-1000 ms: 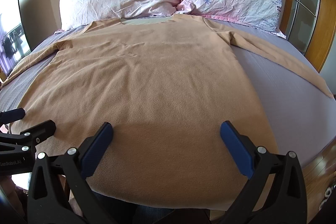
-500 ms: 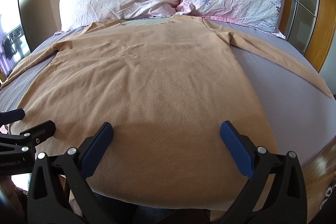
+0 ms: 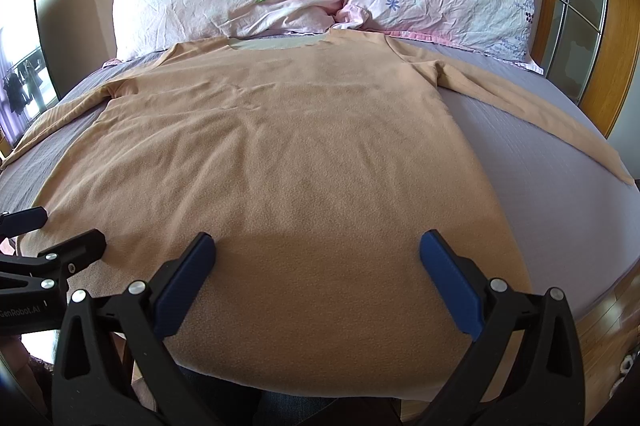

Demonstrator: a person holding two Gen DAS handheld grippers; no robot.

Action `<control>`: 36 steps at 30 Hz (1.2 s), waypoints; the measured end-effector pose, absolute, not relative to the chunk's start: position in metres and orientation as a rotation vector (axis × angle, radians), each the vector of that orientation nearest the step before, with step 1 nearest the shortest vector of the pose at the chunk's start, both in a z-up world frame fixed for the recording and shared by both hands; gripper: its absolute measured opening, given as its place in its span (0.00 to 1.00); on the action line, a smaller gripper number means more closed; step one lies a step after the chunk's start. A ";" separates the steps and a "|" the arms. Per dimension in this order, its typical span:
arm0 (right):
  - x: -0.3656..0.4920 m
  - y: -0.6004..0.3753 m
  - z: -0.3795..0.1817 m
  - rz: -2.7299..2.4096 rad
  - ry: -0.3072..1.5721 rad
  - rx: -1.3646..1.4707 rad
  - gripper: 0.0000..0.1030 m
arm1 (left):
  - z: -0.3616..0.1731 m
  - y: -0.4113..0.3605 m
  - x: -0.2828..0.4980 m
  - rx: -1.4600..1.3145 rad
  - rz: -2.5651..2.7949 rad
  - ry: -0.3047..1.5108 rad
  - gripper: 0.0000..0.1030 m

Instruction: Fold small clothes

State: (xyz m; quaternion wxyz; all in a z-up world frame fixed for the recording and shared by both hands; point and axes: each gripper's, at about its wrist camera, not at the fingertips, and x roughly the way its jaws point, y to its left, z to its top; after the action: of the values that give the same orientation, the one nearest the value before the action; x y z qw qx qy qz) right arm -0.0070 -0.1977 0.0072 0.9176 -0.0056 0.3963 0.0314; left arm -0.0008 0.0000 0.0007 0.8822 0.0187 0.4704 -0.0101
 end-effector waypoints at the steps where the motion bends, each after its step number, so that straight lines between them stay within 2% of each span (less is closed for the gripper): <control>1: -0.007 -0.198 0.007 0.064 0.815 -0.011 0.98 | 0.001 0.000 -0.001 0.039 -0.021 0.979 0.99; 24: -0.005 -0.201 0.009 0.065 0.803 -0.010 0.98 | 0.001 0.000 -0.001 0.038 -0.020 0.974 0.99; 30: -0.009 -0.205 0.006 0.103 0.731 -0.020 0.98 | 0.004 0.001 -0.010 0.038 -0.020 0.933 0.99; 33: -0.008 -0.228 0.013 0.155 0.704 0.023 0.98 | 0.006 0.000 -0.011 0.044 -0.021 0.879 0.99; 36: 0.001 -0.302 0.040 0.032 0.637 0.186 0.98 | 0.008 0.002 -0.005 0.037 -0.048 0.869 0.99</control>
State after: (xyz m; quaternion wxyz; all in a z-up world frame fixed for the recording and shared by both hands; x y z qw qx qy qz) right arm 0.0010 -0.3017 0.0403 0.9454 0.0912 0.3125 0.0158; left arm -0.0046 0.0018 0.0084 0.9067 0.0177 0.4207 -0.0232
